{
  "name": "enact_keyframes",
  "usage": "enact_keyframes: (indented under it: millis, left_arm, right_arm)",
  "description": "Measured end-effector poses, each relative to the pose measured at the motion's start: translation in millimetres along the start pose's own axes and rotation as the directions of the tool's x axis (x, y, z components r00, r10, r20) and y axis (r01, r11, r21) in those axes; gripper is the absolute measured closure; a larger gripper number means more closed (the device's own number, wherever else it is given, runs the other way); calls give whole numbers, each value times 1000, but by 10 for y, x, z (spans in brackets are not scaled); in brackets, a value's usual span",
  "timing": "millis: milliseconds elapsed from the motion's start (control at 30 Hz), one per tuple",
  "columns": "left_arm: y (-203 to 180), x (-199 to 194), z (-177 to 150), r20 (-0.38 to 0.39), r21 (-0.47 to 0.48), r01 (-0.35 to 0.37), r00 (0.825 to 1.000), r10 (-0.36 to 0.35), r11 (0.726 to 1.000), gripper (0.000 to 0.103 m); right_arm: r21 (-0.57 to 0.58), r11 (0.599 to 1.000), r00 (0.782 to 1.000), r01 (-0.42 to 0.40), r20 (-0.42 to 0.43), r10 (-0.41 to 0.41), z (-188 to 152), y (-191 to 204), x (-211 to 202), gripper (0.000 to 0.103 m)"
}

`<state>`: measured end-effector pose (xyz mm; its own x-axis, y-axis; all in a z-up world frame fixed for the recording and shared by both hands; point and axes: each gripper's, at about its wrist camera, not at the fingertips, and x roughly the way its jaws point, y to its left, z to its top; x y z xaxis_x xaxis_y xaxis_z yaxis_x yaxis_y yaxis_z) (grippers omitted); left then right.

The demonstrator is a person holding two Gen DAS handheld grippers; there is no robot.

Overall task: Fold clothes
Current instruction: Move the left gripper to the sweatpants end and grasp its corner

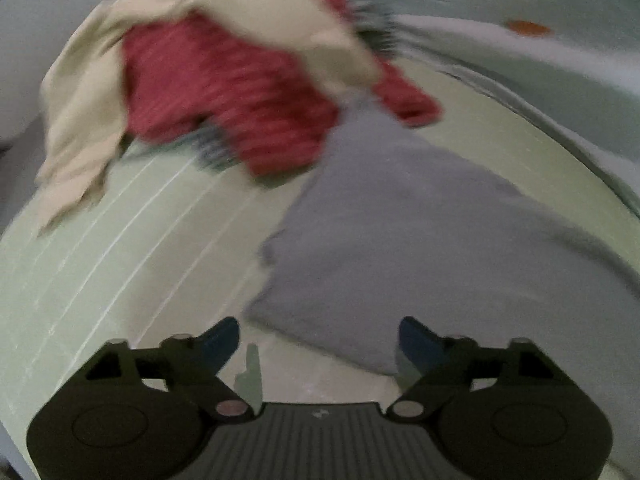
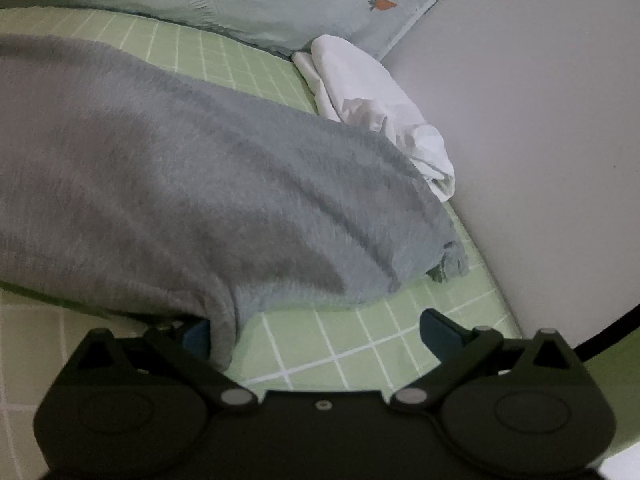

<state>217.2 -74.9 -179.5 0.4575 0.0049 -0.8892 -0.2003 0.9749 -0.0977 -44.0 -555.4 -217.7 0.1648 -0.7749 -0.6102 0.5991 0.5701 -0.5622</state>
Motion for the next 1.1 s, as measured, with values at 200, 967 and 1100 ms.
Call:
enact_keyframes:
  millis: [200,967,1100]
  left_arm:
    - [311,105,-45,-43,-139,79,995,-85,987,54]
    - [125,-136,448,51,7,109,993,-109,994,35]
    - [251,26,157,36,-55,91,995,-89,994,34]
  right_arm:
    - [22,1000,1000,-5,-30,6,52,-22,28,0]
    - [170,983,995,-68,-61,79,6,-163,77,0]
    - [179,982,995,-66,-61,78,1,-152,73,0]
